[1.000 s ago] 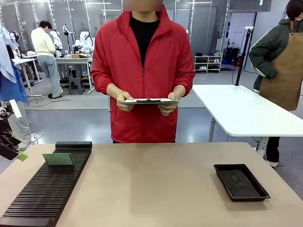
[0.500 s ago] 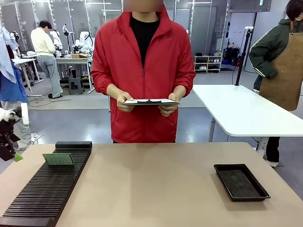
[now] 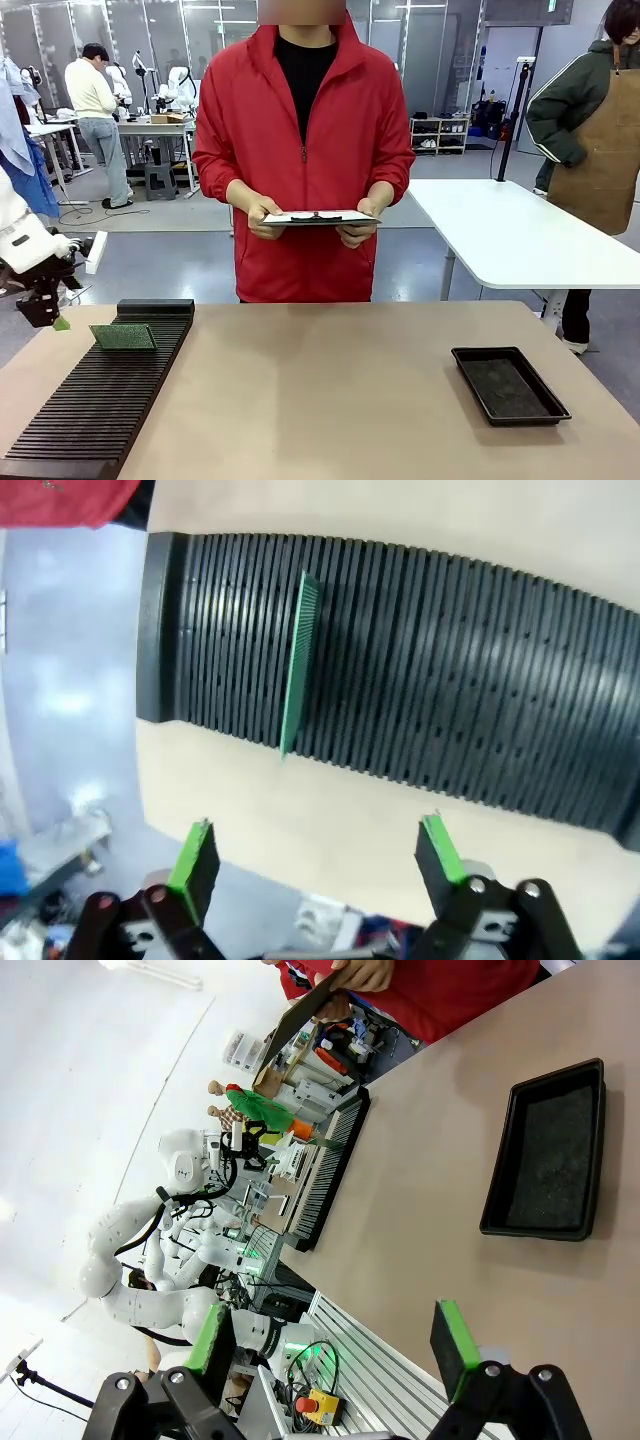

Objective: Inspect the PCB.
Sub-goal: Pick up the Blank PCB and present it to the human.

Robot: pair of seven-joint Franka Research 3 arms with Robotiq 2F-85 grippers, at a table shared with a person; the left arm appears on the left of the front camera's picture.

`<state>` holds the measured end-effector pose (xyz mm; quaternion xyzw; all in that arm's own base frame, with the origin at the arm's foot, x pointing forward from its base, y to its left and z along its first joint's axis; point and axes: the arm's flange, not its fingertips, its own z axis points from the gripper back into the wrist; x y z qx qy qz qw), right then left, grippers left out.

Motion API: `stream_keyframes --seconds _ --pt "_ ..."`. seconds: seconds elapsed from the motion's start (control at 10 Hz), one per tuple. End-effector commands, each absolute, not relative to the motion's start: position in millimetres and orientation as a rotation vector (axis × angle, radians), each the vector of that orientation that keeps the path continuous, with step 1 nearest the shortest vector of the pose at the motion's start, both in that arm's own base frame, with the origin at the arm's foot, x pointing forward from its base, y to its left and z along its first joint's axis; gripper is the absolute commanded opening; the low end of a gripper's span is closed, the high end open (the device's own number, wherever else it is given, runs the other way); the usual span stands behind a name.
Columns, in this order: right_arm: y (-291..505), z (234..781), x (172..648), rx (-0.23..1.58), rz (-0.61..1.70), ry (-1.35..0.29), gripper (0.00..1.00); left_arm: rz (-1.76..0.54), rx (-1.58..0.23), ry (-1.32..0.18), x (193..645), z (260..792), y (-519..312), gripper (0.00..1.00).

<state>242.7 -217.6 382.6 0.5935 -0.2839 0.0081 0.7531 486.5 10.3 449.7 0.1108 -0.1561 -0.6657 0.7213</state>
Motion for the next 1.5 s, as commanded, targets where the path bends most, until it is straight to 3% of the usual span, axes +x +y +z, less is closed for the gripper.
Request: stream_keyframes --seconds 0.0,0.3,1.0,1.2,1.3,1.4 --pt "-217 384 244 1.303 0.026 -0.638 1.00 -1.547 0.312 -0.362 508 439 16 1.00" --pt "-217 384 244 1.303 0.026 -0.638 1.00 -1.633 0.271 -0.358 528 407 10 1.00" --pt "-217 384 244 1.303 0.026 -0.638 1.00 -1.588 0.247 -0.284 555 368 4 1.00" --pt "-217 384 244 1.303 0.026 -0.638 1.00 -1.581 0.224 -0.277 558 362 5 0.96" --pt "-217 384 244 1.303 0.026 -0.638 1.00 -1.579 0.217 -0.273 559 360 5 0.90" --pt "-217 384 244 1.303 0.026 -0.638 1.00 -1.566 0.212 -0.269 561 358 6 0.42"
